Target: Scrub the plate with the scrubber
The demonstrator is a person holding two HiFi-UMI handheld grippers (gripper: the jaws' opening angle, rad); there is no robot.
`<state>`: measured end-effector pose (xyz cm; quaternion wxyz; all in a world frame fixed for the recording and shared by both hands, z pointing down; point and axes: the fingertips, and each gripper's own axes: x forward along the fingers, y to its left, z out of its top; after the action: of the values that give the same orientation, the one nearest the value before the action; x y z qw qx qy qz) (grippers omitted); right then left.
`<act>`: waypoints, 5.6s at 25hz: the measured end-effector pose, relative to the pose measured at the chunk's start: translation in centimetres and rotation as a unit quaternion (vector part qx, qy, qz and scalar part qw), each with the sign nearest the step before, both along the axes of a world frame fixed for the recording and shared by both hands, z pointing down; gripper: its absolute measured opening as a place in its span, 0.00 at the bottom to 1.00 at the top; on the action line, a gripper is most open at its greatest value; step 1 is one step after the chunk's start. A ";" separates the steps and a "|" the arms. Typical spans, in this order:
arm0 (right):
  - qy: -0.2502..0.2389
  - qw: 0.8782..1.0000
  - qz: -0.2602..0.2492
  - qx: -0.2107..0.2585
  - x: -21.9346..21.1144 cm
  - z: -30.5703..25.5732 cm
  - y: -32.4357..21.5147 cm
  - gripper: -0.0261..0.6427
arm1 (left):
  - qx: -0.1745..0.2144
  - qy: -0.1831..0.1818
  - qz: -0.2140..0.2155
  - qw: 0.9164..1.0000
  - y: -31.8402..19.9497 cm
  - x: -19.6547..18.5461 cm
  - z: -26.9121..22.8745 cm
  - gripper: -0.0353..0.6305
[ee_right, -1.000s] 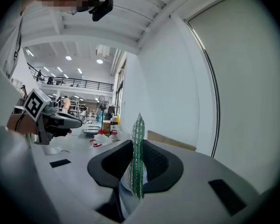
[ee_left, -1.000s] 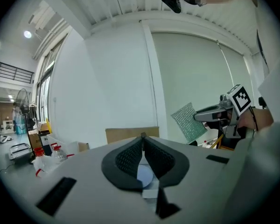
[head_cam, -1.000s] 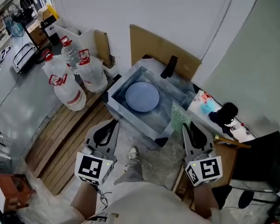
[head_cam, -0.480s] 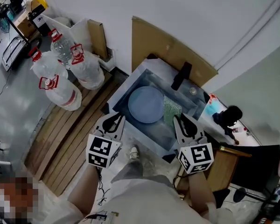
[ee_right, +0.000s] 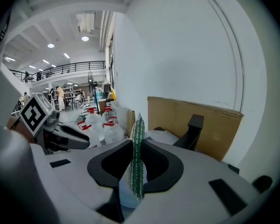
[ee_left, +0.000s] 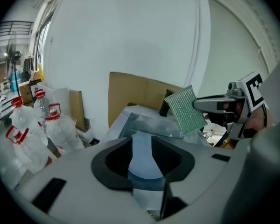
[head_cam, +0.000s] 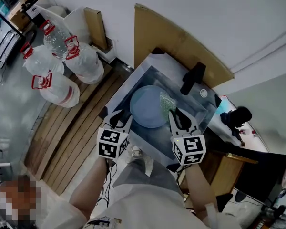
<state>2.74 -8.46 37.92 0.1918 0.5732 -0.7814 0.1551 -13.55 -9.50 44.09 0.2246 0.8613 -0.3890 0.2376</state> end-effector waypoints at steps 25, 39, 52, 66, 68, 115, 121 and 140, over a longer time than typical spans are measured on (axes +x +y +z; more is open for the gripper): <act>0.030 0.991 -0.006 -0.129 3.0 19.4 -8.0 0.18 | -0.202 -0.008 -0.146 0.968 -7.1 4.1 15.5 0.38; 0.120 0.981 -0.042 -0.147 4.9 21.7 -8.1 0.18 | -0.261 -0.107 -0.246 0.927 -7.8 2.2 21.6 0.37; 0.203 0.972 -0.048 -0.108 6.0 22.0 -9.1 0.18 | -0.237 -0.108 -0.244 0.934 -8.4 2.5 23.6 0.15; 0.147 0.943 -0.234 -0.183 -4.8 29.0 -6.7 0.15 | -0.266 -0.011 -0.192 0.945 -8.0 6.0 23.7 0.10; 0.116 0.940 -0.248 -0.205 -5.5 28.9 -5.9 0.14 | -0.265 -0.009 -0.192 0.945 -8.1 6.1 23.8 0.10; 0.107 0.831 -0.432 -0.334 -6.8 29.2 0.3 0.12 | -0.286 0.032 -0.210 0.934 -8.2 6.1 23.9 0.11; 0.141 0.824 -0.409 -0.366 -1.1 29.5 1.2 0.12 | -0.295 0.039 -0.204 0.933 -8.2 6.3 24.1 0.11; 0.050 0.939 -0.181 -0.288 -1.5 30.0 -12.3 0.12 | -0.307 0.071 -0.209 0.926 -8.1 6.3 24.0 0.11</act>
<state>1.20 -20.74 67.90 0.4127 0.3496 -0.7829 0.3073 -7.26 -17.55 68.07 0.5499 0.6642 -0.4507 0.2311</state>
